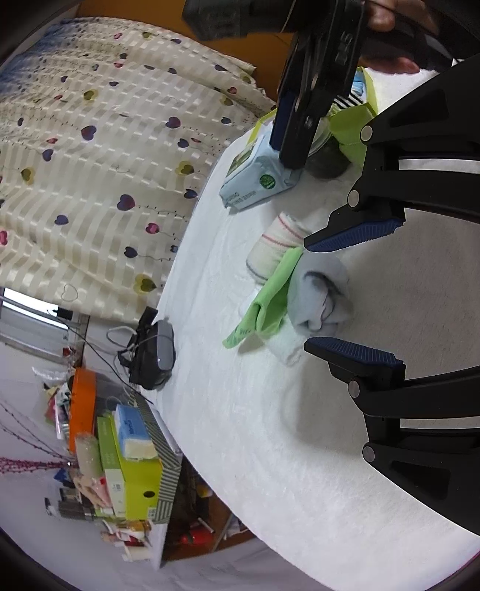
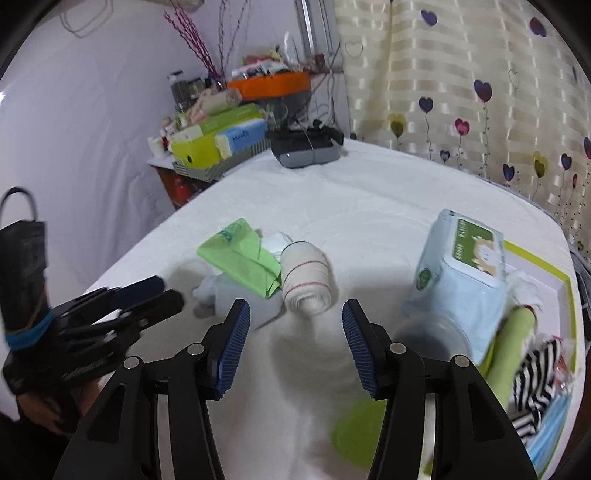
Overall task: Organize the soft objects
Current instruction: 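Grasp the red-striped white bandage roll with the right tool while the left tool grasps the green cloth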
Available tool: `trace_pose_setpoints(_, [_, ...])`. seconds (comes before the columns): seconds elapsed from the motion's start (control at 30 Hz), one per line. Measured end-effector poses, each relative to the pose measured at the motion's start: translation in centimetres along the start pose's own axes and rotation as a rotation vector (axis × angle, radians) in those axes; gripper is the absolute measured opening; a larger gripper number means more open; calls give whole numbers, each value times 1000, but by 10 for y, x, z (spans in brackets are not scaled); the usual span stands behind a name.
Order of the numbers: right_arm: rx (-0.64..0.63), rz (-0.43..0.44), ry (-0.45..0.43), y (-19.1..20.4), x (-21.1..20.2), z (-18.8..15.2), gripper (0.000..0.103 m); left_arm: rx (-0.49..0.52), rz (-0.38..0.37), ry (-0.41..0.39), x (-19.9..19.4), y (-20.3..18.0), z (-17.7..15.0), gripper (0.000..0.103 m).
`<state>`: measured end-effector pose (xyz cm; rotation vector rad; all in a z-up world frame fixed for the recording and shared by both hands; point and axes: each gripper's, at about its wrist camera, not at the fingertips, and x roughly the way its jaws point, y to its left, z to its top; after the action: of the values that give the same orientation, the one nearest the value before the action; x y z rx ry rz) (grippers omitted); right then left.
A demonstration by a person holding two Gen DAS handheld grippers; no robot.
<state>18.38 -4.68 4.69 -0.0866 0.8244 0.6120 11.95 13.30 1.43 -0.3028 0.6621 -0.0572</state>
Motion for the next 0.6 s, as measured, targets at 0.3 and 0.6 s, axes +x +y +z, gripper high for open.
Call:
trace_pose_setpoints(0.3, [42, -35, 152, -4, 65, 30, 53, -32, -14, -12, 7, 14, 11, 47])
trace_pose_setpoints(0.6, [68, -26, 289, -11, 110, 32, 52, -65, -67, 13, 23, 13, 17, 47])
